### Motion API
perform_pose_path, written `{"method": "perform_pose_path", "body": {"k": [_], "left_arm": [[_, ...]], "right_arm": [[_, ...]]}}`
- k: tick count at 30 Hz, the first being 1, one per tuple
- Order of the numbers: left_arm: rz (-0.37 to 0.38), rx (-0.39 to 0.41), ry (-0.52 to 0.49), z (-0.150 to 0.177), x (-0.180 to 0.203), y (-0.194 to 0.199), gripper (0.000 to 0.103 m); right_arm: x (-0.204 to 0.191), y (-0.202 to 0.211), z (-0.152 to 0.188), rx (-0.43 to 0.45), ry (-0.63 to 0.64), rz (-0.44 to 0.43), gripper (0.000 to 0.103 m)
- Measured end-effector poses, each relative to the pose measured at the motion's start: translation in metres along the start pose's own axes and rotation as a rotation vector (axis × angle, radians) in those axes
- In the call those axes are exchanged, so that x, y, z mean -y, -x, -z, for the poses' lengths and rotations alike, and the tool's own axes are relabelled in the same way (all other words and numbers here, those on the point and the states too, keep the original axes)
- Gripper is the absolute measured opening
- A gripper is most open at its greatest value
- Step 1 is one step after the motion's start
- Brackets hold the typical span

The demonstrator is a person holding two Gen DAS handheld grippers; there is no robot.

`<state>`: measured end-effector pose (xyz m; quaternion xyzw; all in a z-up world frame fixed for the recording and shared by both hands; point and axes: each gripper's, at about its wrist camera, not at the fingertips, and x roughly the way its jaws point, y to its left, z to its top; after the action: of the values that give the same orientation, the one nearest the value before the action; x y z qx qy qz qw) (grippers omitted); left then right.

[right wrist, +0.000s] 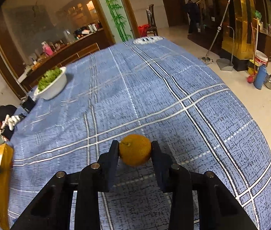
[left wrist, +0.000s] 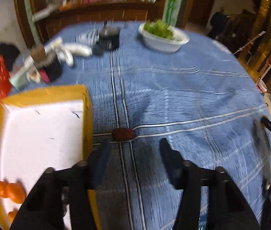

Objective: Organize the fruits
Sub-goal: 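Grasp another red date with the left tool while the right tool grasps a small orange, then carry the date and orange over the tray and open both tools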

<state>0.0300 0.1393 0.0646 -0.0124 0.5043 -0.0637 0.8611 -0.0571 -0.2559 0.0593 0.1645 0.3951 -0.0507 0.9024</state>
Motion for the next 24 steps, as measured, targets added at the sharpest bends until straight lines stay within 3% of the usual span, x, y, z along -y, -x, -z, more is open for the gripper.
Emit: {"method": "perform_pose_path", "body": {"k": [4, 7, 8, 13, 24], "left_arm": [[-0.042, -0.020, 0.043, -0.007, -0.012, -0.024, 0.049], [-0.046, -0.021, 0.013, -0.005, -0.007, -0.030, 0.042], [-0.058, -0.024, -0.006, -0.003, -0.003, -0.033, 0.031], [-0.095, 0.017, -0.060, 0.004, 0.008, -0.023, 0.029], [0.065, 0.226, 0.090, 0.010, -0.024, 0.049, 0.029]], "right_arm": [[-0.003, 0.000, 0.002, -0.010, 0.012, -0.027, 0.036], [-0.011, -0.005, 0.001, -0.019, 0.016, -0.044, 0.036], [-0.012, -0.004, 0.002, -0.019, 0.018, -0.049, 0.036], [-0.019, -0.002, 0.004, -0.004, 0.046, -0.044, 0.036], [-0.025, 0.000, 0.008, 0.004, 0.066, -0.060, 0.036]]}}
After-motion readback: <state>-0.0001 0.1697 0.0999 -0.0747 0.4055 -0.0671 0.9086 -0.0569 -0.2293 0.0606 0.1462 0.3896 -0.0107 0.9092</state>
